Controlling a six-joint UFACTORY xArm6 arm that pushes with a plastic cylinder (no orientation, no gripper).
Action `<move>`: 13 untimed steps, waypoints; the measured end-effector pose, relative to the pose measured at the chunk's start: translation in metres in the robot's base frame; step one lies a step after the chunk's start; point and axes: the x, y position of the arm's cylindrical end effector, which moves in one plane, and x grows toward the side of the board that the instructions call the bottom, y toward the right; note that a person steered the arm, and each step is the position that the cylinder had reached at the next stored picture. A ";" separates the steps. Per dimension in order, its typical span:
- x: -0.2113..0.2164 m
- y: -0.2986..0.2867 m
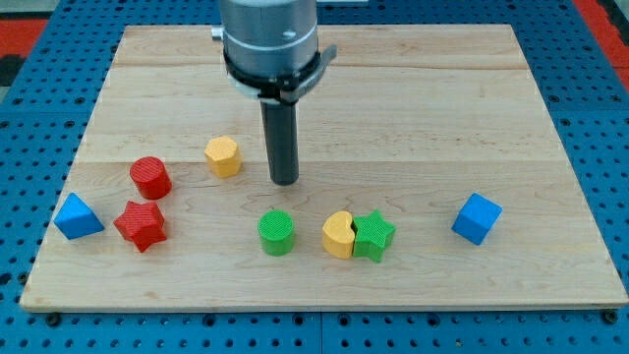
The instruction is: Push the yellow heart above the green circle
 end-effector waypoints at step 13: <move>0.083 0.049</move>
